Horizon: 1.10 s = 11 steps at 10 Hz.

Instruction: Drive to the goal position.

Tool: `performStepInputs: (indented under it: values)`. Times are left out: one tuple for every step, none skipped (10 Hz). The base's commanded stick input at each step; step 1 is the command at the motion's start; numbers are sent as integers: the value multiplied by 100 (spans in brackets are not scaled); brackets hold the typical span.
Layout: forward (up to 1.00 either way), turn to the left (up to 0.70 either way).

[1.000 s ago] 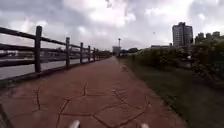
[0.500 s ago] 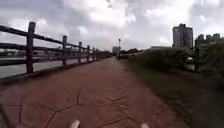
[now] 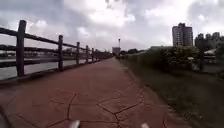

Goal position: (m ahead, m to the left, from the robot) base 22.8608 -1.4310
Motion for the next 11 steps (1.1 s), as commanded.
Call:
performStepInputs:
  values:
    - [70,0]
    - [70,0]
    - [70,0]
    - [70,0]
    - [70,0]
    - [70,0]
    - [70,0]
    - [70,0]
    - [70,0]
    - [70,0]
    - [70,0]
